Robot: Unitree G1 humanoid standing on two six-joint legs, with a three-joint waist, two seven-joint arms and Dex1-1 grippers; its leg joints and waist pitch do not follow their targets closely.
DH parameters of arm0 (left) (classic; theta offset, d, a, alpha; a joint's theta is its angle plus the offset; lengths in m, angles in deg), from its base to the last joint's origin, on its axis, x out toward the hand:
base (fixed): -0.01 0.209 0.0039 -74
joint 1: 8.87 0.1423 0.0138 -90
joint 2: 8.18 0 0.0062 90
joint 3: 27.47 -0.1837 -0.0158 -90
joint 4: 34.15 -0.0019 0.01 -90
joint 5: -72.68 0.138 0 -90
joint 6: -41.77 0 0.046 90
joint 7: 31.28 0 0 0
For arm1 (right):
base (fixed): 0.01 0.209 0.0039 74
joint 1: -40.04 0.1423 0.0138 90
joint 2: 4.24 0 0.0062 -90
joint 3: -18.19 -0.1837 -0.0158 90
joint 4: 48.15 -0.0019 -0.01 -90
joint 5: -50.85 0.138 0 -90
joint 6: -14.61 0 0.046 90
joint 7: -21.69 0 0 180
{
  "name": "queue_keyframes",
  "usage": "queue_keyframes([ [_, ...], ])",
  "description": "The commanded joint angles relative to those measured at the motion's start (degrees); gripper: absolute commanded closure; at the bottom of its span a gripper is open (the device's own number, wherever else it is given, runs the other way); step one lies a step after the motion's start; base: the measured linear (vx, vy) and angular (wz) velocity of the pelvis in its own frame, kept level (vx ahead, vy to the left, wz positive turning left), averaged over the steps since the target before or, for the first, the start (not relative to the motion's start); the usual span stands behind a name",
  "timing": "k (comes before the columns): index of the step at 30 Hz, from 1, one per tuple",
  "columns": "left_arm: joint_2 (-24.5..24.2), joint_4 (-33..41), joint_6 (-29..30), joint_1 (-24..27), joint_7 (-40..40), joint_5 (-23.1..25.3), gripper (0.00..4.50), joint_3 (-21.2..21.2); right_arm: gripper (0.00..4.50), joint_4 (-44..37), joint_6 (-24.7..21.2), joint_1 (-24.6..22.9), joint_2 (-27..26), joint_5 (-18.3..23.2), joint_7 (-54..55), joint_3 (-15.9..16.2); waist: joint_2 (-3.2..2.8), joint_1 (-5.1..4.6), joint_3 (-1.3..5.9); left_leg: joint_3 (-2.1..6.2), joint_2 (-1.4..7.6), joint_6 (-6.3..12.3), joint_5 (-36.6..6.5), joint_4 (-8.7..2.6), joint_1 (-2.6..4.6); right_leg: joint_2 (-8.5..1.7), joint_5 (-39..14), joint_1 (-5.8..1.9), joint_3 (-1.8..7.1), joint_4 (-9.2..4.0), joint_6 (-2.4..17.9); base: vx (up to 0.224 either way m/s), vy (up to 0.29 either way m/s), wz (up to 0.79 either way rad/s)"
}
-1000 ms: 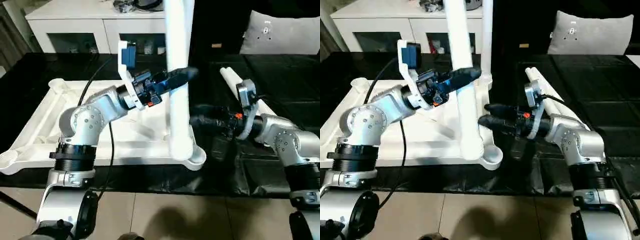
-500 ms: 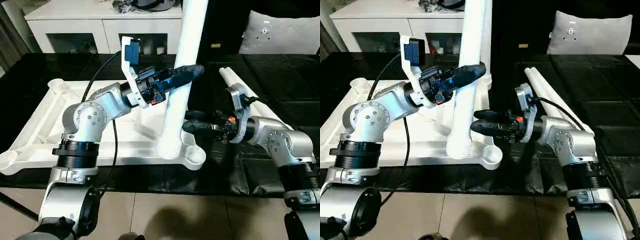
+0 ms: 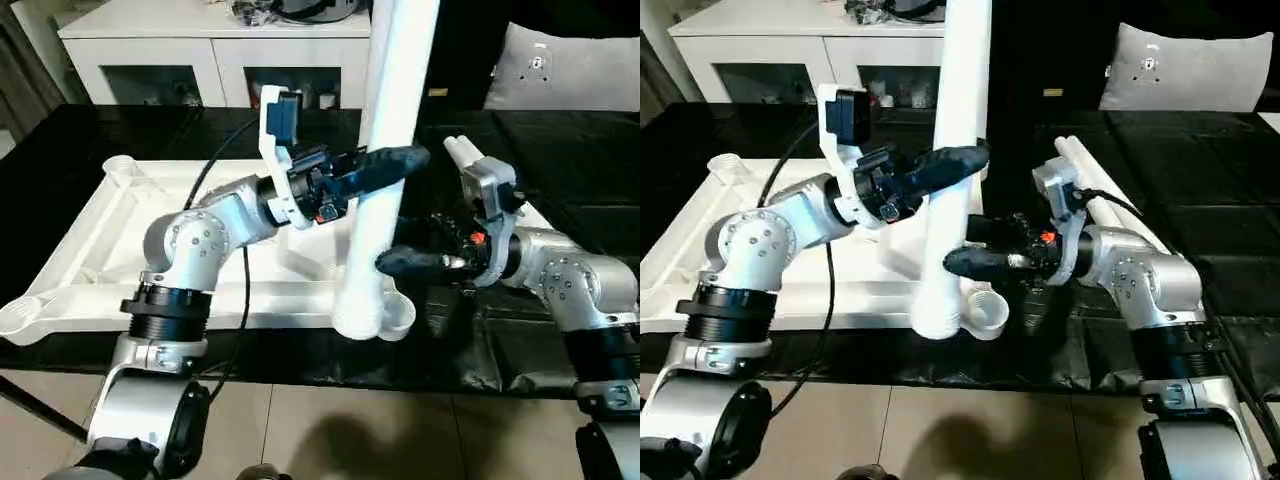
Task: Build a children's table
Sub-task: Insert table leg to table base
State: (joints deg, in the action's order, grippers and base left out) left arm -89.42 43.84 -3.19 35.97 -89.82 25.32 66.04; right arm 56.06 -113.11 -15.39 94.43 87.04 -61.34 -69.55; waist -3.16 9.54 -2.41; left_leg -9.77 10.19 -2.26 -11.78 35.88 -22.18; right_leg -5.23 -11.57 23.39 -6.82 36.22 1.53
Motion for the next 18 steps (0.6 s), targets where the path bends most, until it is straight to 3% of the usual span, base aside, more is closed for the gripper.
queue_keyframes([
  [1, 0.38, 1.18, -0.76, -0.34, 0.46, -0.07, 2.68, 0.05, 0.36, 0.22, 1.02, 1.65, -0.74, -0.76, 0.26, 0.61, 1.25, 0.02, 4.39, 0.99, 3.11, 5.83, 0.75, -3.21, 0.38, -4.14, -3.67, -3.88, 3.46, -3.75, 12.19, 0.000, 0.000, 0.00],
  [4, 0.84, 1.04, -1.36, -0.37, 0.99, 0.00, 2.68, 0.32, 0.36, 1.13, 0.90, 1.90, -1.52, -0.79, 1.12, 0.75, 1.38, 0.02, 4.36, 0.97, 3.10, 5.82, 0.57, -3.25, 0.40, -4.08, -4.15, -3.88, 3.45, -3.84, 12.06, 0.000, 0.000, 0.00],
  [5, 0.97, 0.96, -1.50, -0.38, 1.20, -0.04, 2.68, 0.49, 0.65, 1.23, 0.68, 1.82, -1.61, -0.70, 0.88, 1.00, 1.33, 0.03, 4.35, 0.98, 3.11, 5.85, 0.61, -3.24, 0.39, -4.08, -4.22, -3.88, 3.47, -3.82, 11.89, 0.000, 0.000, 0.00],
  [9, 1.01, 0.76, -1.70, -0.48, 1.24, 0.07, 2.68, 0.56, 0.75, 1.40, 0.18, 1.83, -1.47, -0.37, 0.38, 1.09, 1.45, 0.08, 4.39, 0.97, 3.06, 6.13, 1.19, -3.19, 0.34, -4.04, -3.51, -3.91, 3.47, -3.72, 11.77, 0.000, 0.000, 0.00],
  [18, 0.81, -0.30, -3.24, -0.27, 2.09, 1.78, 2.68, 0.37, 1.58, 1.44, 0.13, 1.59, -1.13, -0.53, 0.52, 0.94, 1.33, 0.05, 4.37, 0.99, 3.08, 6.09, 1.11, -3.19, 0.37, -4.04, -4.28, -3.86, 3.47, -3.82, 11.30, 0.000, 0.000, 0.00],
])
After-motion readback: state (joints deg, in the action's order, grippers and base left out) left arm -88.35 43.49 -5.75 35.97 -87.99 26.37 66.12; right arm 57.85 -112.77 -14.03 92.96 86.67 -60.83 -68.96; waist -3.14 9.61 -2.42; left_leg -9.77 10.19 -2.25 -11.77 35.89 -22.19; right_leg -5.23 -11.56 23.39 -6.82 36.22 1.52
